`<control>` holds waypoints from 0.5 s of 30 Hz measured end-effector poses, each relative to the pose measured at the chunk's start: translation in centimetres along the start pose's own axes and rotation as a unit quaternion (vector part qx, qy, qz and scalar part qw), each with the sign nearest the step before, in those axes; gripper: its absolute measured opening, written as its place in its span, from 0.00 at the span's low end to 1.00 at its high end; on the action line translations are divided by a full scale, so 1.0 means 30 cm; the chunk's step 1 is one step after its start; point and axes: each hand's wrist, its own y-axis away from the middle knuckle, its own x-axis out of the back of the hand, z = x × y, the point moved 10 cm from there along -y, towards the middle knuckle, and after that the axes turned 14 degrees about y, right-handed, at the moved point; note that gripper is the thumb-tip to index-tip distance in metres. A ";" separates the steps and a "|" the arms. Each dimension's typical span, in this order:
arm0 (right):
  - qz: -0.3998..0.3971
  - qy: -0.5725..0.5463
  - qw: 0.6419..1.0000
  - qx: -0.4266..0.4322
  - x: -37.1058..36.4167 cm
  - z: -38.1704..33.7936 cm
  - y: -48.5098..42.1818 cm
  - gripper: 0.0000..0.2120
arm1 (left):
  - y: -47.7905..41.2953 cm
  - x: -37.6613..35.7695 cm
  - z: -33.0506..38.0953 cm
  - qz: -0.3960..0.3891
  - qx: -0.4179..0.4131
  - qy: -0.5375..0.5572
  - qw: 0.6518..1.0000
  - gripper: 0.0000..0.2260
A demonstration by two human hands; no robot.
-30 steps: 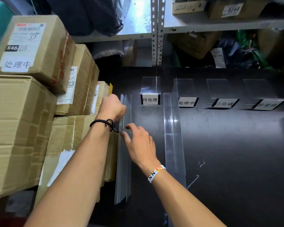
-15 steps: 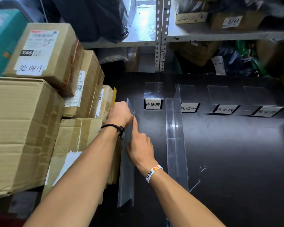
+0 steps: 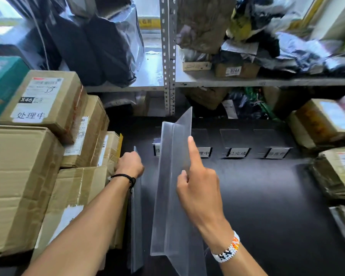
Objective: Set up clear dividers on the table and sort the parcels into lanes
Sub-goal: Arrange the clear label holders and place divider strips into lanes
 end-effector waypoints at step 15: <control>0.041 0.027 0.998 -0.043 0.454 0.577 -0.314 0.42 | 0.249 0.087 0.544 0.151 -0.240 0.176 0.942 0.26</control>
